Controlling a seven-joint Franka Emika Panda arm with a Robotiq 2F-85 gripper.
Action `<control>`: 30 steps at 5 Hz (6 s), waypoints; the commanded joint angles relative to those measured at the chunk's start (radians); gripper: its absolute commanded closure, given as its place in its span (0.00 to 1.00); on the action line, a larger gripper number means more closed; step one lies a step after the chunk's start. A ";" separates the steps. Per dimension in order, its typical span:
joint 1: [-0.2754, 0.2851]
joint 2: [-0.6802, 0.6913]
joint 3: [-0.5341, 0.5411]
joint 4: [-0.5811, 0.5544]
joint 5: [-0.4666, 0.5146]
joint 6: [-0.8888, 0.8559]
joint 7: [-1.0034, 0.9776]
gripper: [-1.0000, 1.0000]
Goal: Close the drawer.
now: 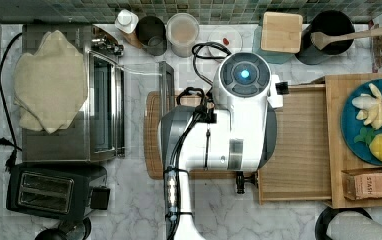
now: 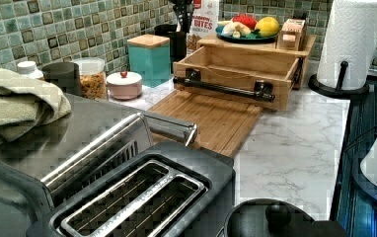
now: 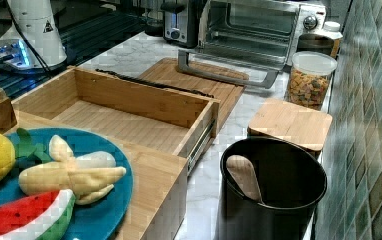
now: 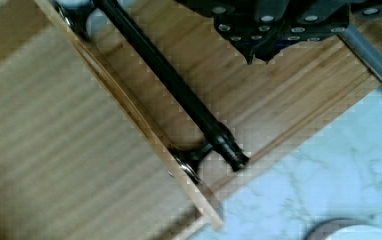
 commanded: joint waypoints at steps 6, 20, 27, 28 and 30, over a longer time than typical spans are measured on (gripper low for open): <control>0.028 -0.073 0.033 -0.454 -0.015 0.391 -0.440 1.00; -0.362 0.249 -0.258 -0.046 -0.088 0.600 -0.993 1.00; -0.308 0.280 -0.358 0.025 -0.121 0.503 -0.984 1.00; -0.304 0.280 -0.362 0.025 -0.118 0.504 -0.985 1.00; -0.293 0.282 -0.374 0.025 -0.112 0.504 -0.990 1.00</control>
